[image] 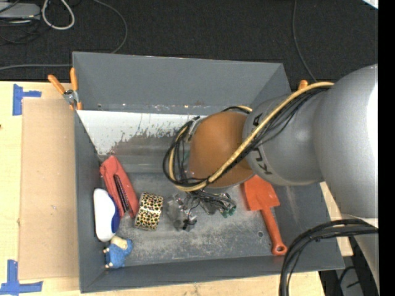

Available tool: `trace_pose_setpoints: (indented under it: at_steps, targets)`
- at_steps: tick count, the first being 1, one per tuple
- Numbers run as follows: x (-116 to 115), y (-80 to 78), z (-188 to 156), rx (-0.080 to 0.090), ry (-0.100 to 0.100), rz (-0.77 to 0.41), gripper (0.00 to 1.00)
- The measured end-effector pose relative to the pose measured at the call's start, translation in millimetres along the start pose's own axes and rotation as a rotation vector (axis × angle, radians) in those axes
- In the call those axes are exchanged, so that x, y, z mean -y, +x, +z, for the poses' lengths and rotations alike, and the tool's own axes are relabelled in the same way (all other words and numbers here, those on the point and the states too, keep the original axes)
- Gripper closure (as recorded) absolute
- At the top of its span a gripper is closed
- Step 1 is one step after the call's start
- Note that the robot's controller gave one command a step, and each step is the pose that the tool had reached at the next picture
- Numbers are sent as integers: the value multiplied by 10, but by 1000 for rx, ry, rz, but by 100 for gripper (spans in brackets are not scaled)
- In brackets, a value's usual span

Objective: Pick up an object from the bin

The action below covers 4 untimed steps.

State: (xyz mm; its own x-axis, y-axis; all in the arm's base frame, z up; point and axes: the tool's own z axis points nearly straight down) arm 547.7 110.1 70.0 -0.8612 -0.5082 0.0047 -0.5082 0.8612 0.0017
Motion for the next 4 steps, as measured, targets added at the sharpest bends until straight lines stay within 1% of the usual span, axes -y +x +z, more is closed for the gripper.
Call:
trace_pose_setpoints:
  at_steps: [1, 2, 3, 4]
  targets:
    - [-2, -2, 1, 0, 0, 1, 100]
    - [-135, -224, 4, -5, 2, -31, 100]
    - [-31, 16, 2, -5, -2, -333, 100]
    - [-372, -342, 15, -12, 4, -98, 0]
